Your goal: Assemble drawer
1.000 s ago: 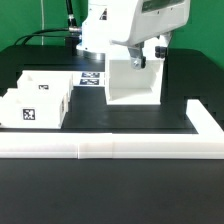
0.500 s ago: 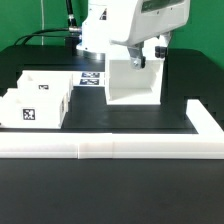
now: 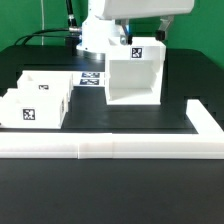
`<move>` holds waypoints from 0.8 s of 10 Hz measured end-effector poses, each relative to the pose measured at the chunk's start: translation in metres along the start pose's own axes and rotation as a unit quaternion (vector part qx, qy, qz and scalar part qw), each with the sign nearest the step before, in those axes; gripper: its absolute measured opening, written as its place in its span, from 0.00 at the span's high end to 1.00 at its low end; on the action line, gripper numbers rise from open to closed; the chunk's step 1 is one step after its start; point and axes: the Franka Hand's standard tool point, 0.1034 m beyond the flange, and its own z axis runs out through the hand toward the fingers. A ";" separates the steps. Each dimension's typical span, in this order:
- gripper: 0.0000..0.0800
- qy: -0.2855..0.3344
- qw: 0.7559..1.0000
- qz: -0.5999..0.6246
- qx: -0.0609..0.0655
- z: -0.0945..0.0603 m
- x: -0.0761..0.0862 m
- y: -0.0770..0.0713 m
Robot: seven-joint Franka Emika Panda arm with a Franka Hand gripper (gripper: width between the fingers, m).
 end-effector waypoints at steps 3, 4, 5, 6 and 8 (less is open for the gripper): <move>0.19 -0.001 1.000 0.000 0.001 0.002 0.000 -0.001; 0.19 -0.001 1.000 0.011 0.001 0.002 -0.002 -0.001; 0.19 0.000 0.999 0.053 -0.001 0.001 -0.011 -0.003; 0.19 0.000 0.995 0.103 -0.003 0.002 -0.021 -0.013; 0.19 -0.012 0.989 0.147 0.000 0.007 -0.030 -0.032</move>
Offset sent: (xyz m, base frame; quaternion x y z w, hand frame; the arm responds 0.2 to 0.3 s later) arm 0.0000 0.0000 0.0000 0.0000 0.0000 0.0000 1.0000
